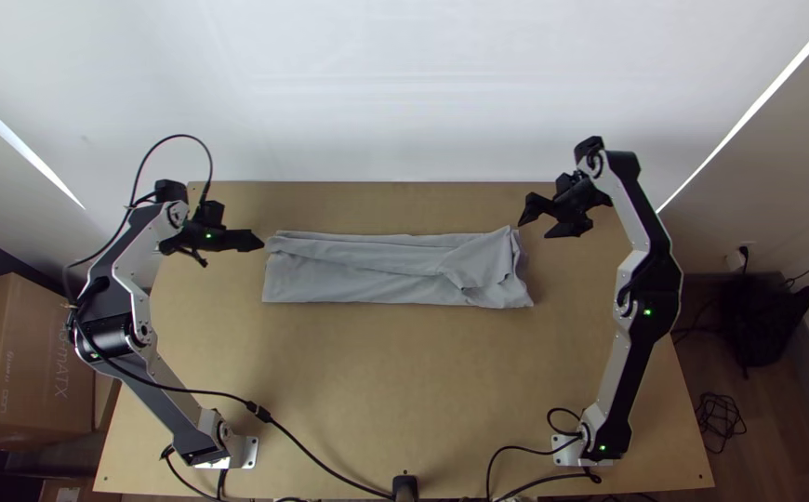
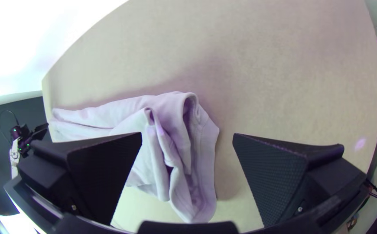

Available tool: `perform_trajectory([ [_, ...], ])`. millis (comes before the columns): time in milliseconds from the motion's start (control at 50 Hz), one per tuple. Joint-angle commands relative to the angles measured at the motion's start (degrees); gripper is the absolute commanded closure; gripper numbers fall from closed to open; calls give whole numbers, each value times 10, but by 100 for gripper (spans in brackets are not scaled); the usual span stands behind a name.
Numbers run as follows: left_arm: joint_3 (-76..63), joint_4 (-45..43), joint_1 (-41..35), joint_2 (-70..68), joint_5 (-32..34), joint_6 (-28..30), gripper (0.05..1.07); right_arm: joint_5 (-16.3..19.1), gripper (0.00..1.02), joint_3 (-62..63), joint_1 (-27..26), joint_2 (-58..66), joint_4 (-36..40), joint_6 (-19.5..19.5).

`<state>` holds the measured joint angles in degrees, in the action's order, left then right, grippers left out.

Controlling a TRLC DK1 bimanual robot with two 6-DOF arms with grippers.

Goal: Fold the t-shirt

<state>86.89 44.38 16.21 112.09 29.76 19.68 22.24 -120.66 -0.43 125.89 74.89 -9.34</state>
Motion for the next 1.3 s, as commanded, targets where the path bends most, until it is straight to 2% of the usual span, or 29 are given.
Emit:
perform_trajectory([
  [0,-23,23,22,-32,58,-4,11,25,4,30,-16,-78,12,2],
  [60,-34,37,30,-39,81,13,11,32,4,55,-23,-103,10,1],
  [200,-71,39,48,-48,130,30,11,102,4,102,-36,-166,3,-1],
  [320,-95,40,53,-43,153,43,11,141,4,109,-37,-204,4,-10],
  [620,-115,25,32,-17,153,54,11,193,4,89,-34,-253,3,-39],
  [800,-117,4,6,4,145,44,11,201,4,87,-28,-270,3,-53],
  [900,-124,-31,-17,14,127,18,11,201,4,83,-26,-280,4,-57],
  [1080,-125,-76,-66,28,62,-8,10,203,4,79,-26,-289,4,-62],
  [1280,-114,-77,-102,29,45,-32,10,204,4,82,-17,-296,3,-67],
])
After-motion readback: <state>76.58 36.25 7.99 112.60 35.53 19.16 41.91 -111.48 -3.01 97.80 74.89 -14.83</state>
